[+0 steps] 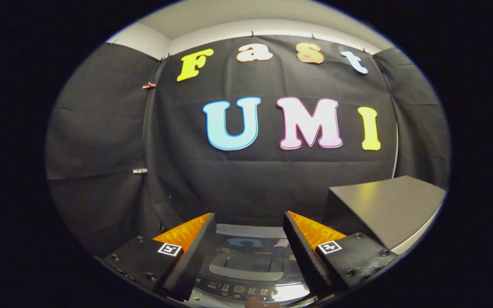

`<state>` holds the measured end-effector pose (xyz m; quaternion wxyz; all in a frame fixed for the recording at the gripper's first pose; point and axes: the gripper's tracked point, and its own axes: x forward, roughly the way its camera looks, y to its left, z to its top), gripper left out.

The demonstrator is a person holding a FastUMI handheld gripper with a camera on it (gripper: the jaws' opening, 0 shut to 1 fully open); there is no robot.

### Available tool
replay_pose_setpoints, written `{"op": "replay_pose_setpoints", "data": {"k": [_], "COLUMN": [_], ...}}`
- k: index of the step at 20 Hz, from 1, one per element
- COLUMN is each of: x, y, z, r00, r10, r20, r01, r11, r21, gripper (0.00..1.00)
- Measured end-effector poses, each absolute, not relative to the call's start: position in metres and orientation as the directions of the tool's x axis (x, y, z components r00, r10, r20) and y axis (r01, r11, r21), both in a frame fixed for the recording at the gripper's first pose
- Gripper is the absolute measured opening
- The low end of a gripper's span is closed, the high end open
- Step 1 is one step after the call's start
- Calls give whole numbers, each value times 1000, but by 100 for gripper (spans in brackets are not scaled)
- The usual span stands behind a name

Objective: Put the clothes into the washing machine and then close the washing machine lid.

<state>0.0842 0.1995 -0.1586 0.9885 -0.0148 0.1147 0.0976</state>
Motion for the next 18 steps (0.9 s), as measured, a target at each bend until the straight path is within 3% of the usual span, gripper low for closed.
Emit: {"op": "replay_pose_setpoints", "data": {"k": [9, 18], "x": [49, 23], "y": [137, 31], "z": [-48, -5], "r00": [994, 998], "r10": [104, -57], "r20": [-31, -4], "r01": [-105, 57], "r11": [994, 998], "r21": [-24, -21], "gripper": [99, 99]}}
